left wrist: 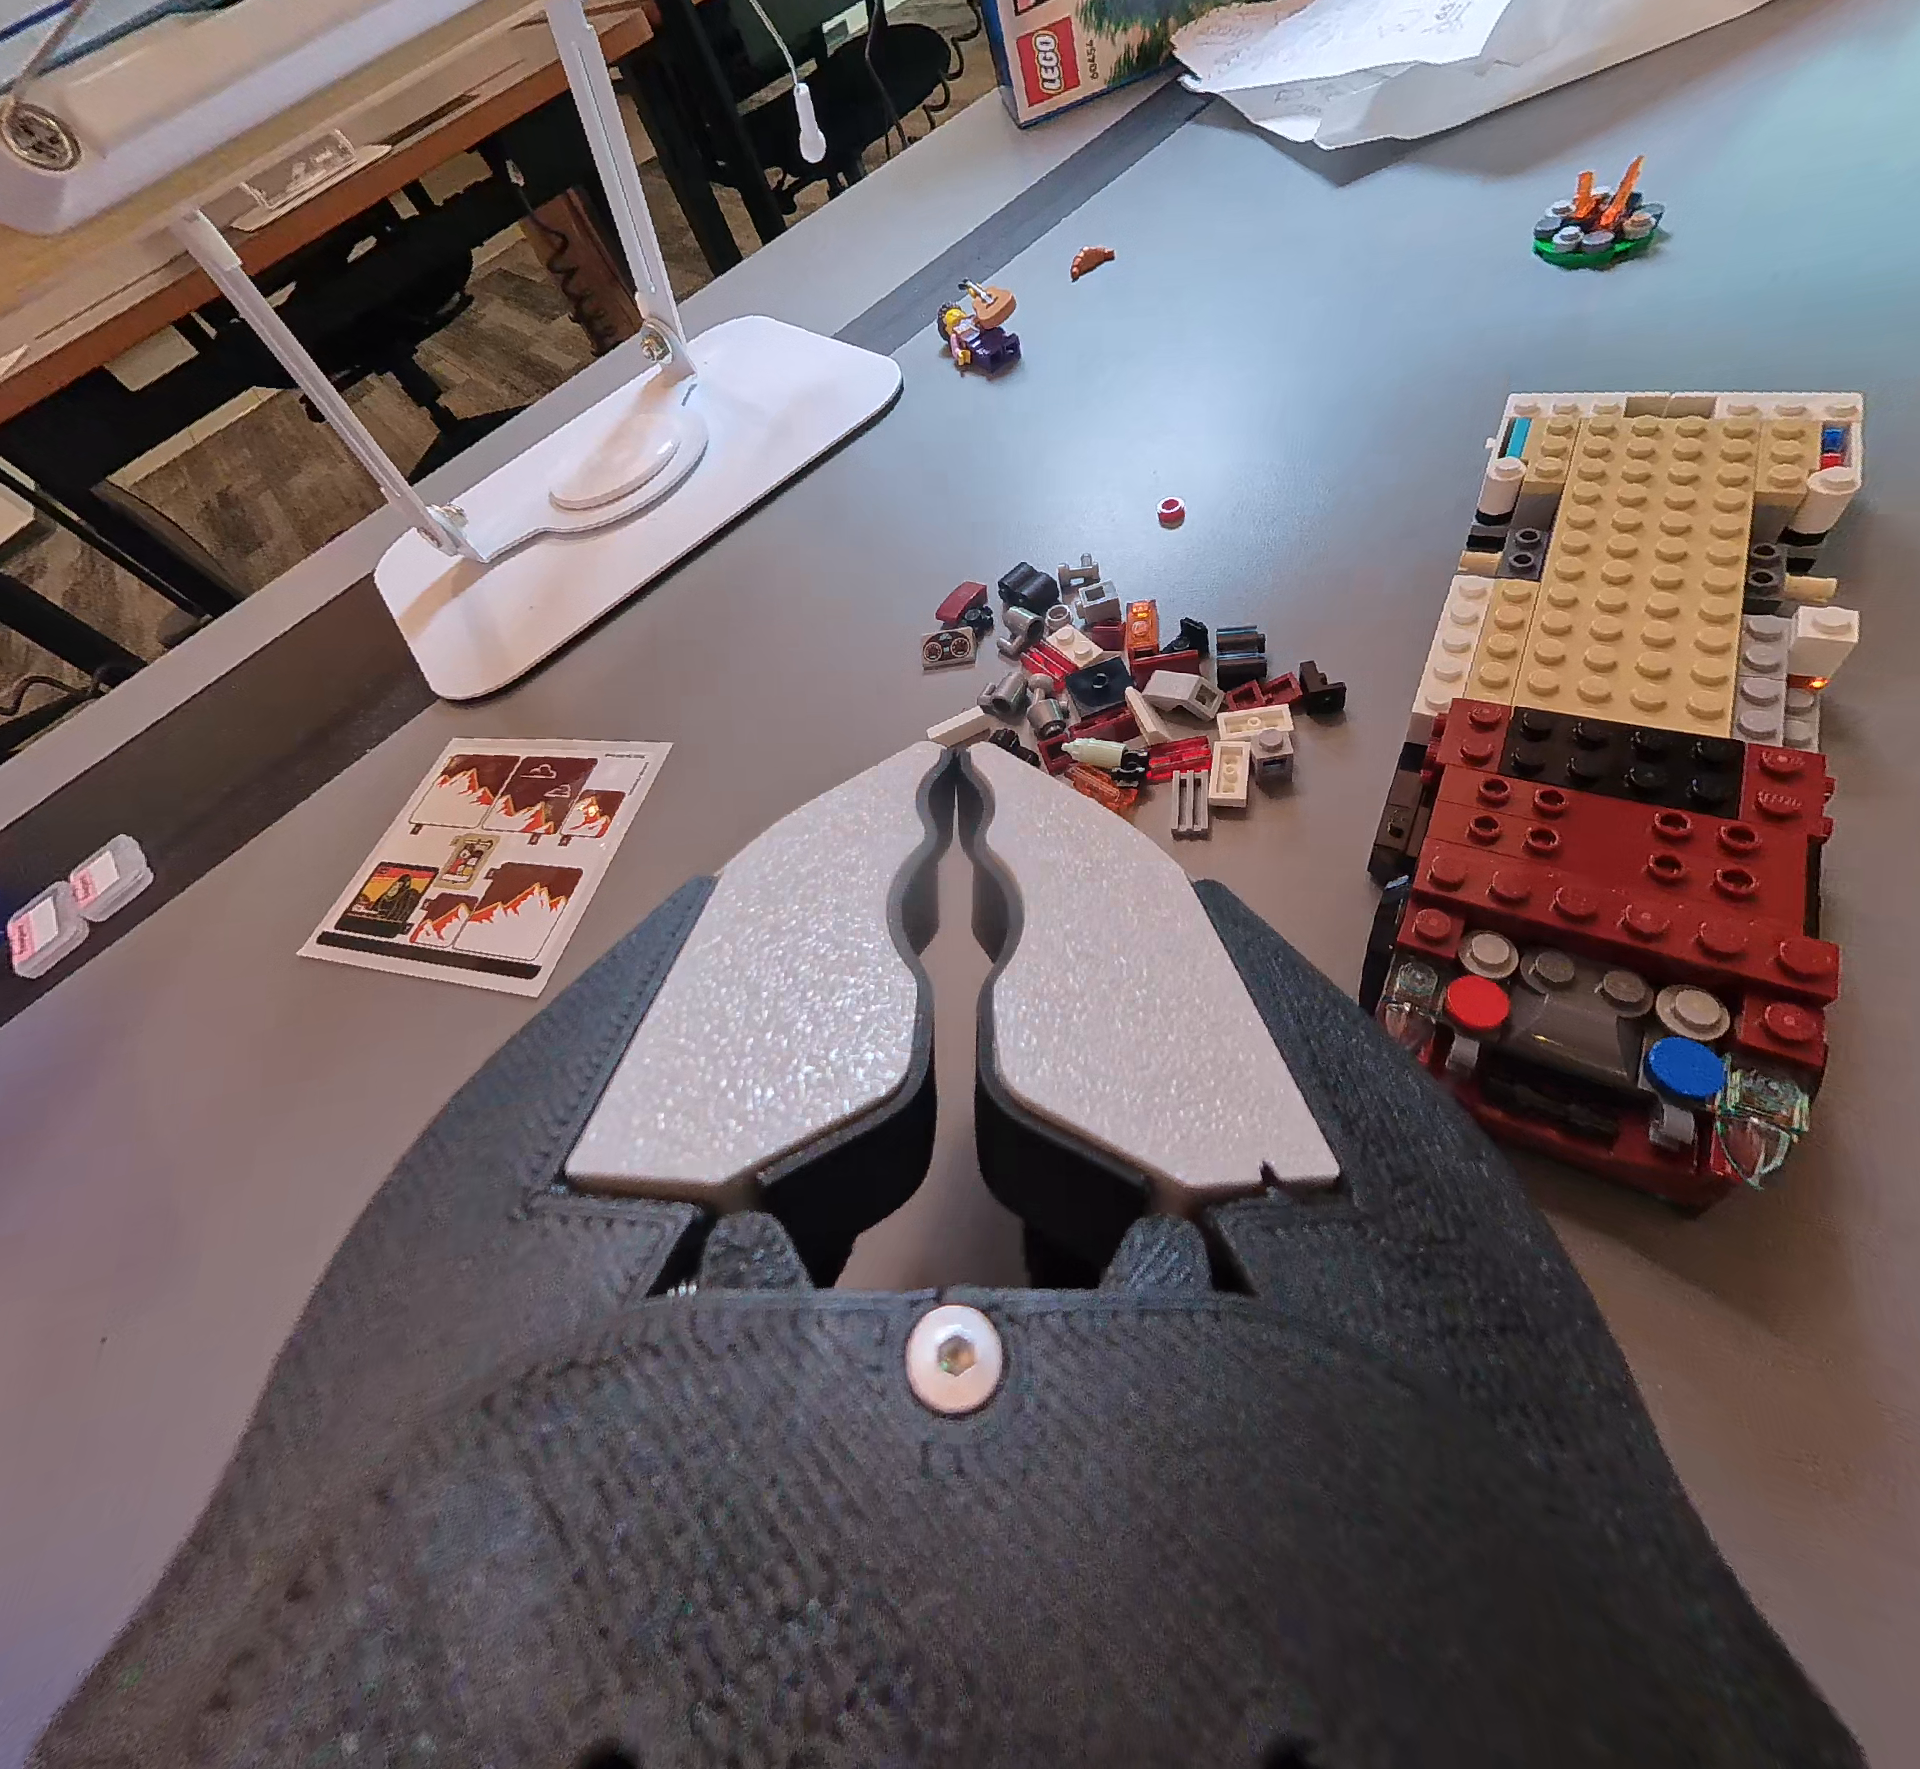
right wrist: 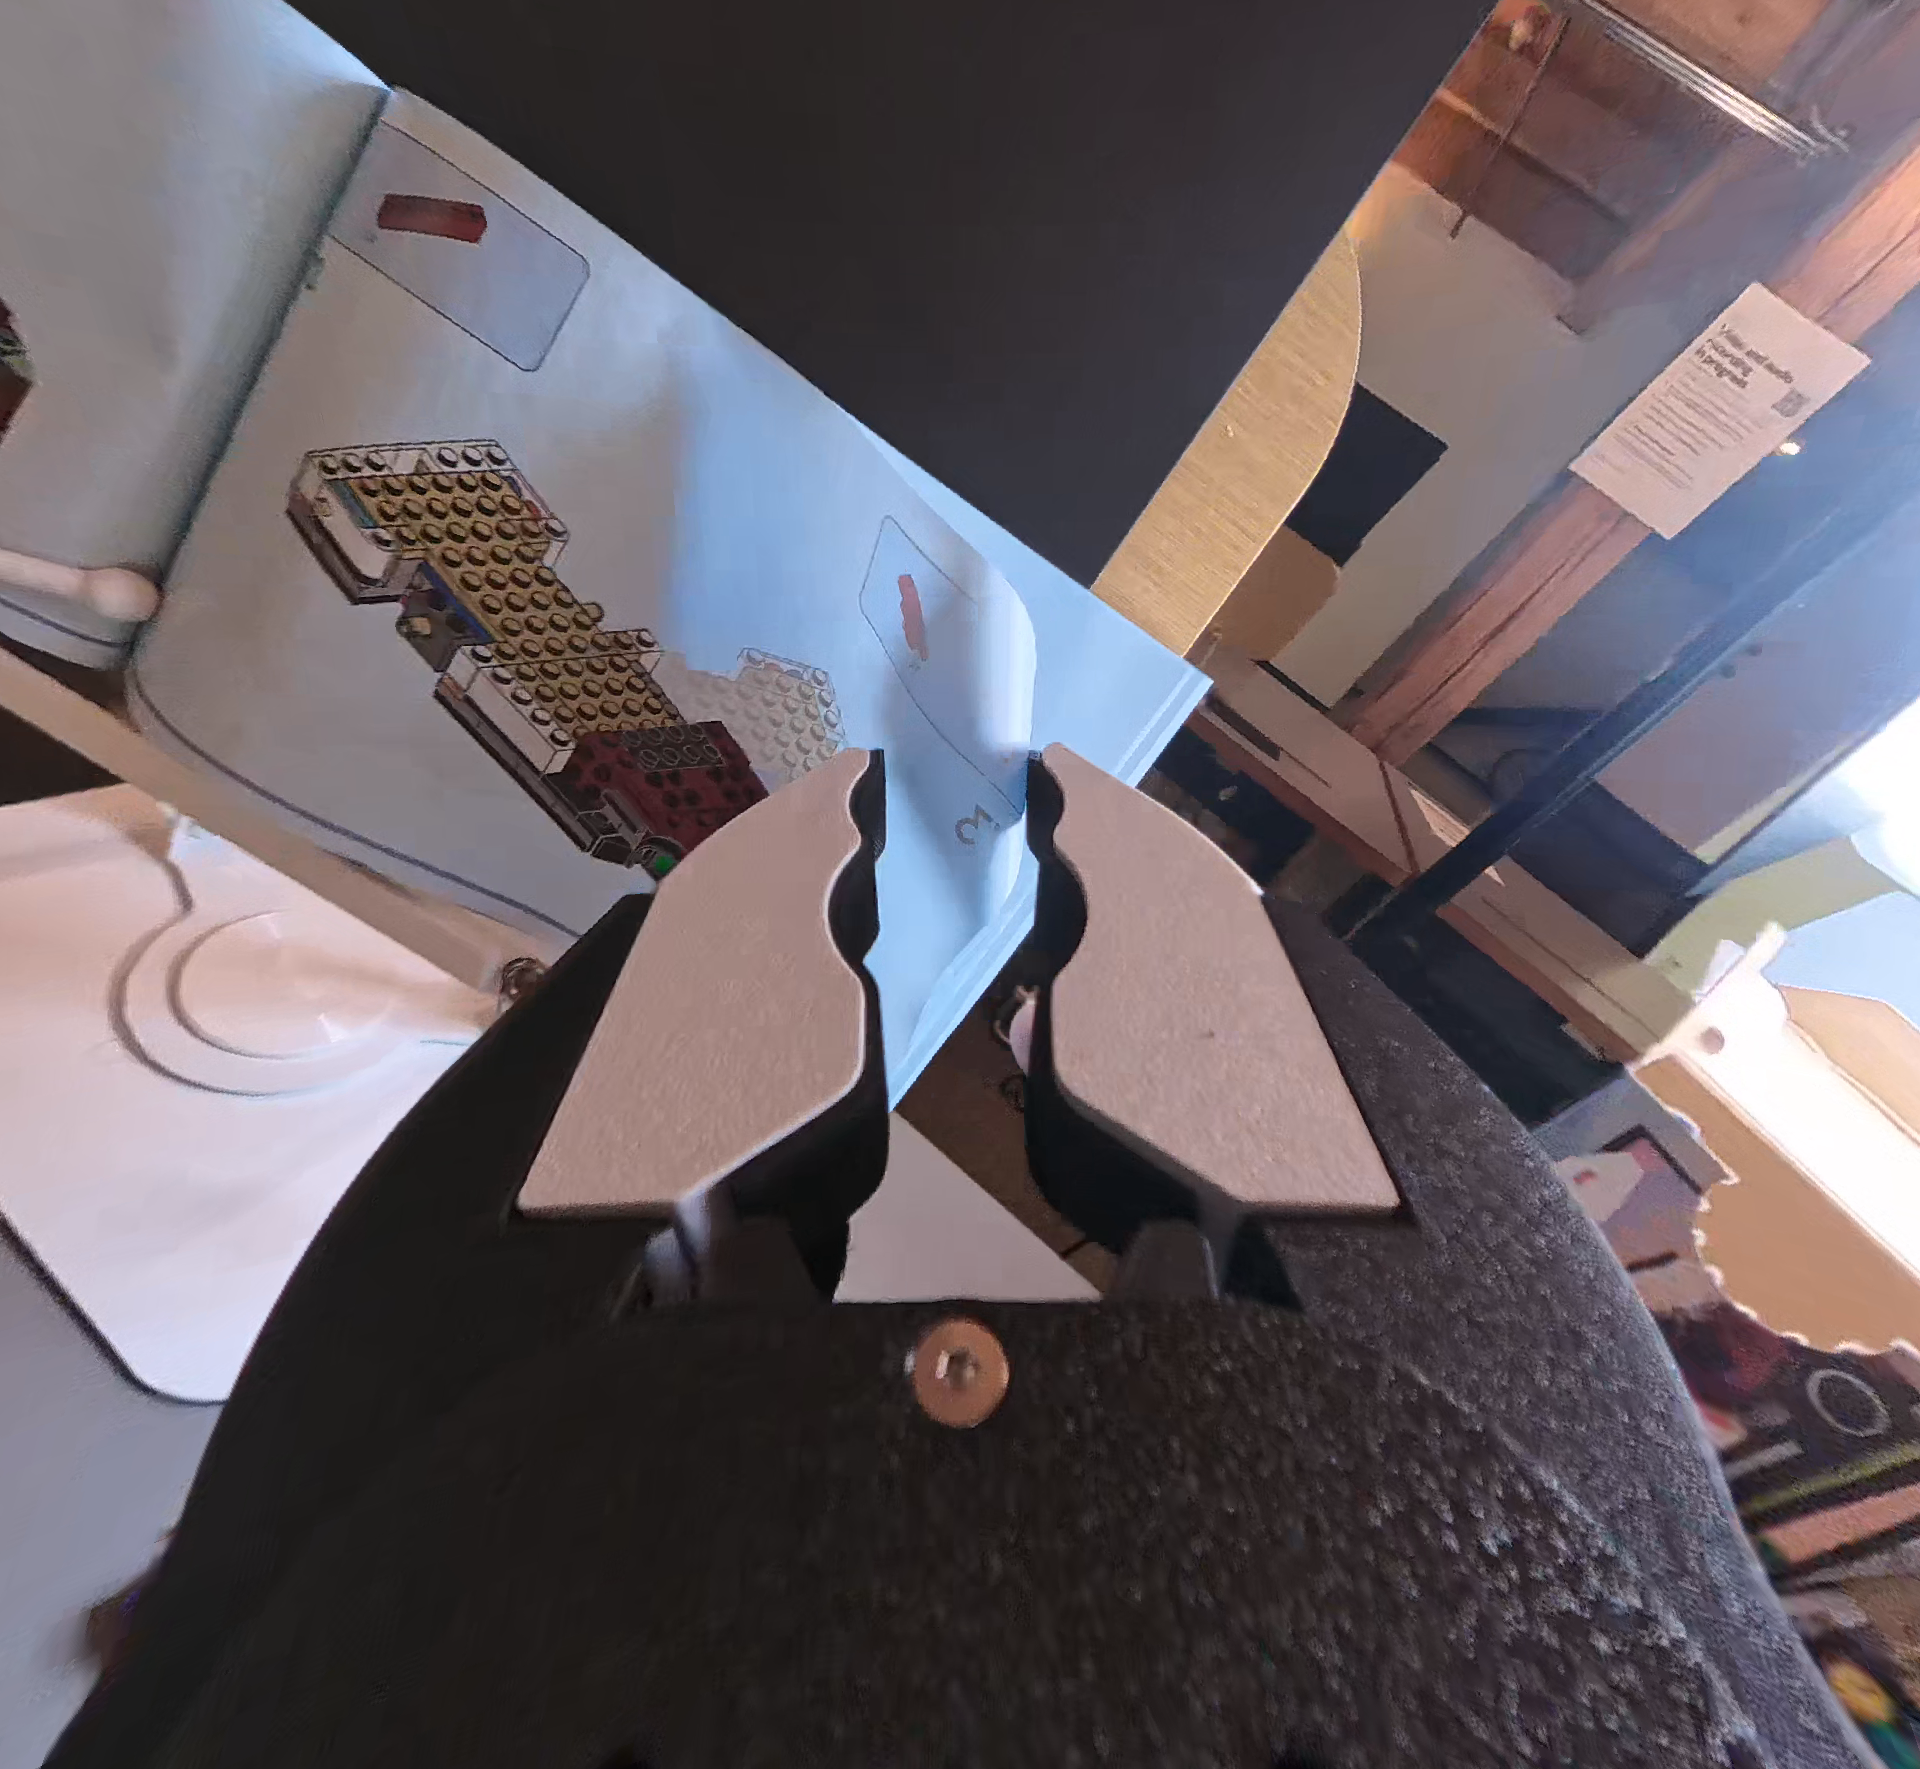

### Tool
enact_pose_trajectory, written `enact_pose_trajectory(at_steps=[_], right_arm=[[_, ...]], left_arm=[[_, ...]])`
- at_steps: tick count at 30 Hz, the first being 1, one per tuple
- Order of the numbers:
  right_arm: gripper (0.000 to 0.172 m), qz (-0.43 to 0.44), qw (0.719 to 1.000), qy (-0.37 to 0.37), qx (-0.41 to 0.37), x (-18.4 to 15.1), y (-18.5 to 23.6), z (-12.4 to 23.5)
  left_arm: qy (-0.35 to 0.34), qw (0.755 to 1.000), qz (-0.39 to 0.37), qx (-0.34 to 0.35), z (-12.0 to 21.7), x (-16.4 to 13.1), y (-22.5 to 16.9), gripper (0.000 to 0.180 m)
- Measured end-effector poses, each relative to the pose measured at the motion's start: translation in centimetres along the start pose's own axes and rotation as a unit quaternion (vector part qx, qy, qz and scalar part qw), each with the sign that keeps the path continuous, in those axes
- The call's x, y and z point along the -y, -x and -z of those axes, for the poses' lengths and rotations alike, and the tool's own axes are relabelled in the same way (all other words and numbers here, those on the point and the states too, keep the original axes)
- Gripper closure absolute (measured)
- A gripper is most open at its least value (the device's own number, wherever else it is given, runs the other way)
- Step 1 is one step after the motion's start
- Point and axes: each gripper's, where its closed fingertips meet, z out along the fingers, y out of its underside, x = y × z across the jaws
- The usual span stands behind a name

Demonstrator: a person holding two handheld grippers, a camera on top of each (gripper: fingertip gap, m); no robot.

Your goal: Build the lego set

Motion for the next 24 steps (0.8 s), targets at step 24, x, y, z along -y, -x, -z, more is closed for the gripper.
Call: enact_pose_trajectory(at_steps=[24], right_arm=[[0.171, -0.122, 0.969, -0.02, 0.216, 0.1, 3.8, 5.1]], left_arm=[[0.022, 0.981, -0.135, 0.134, -6.8, 13.7, 13.6, 0.156]])
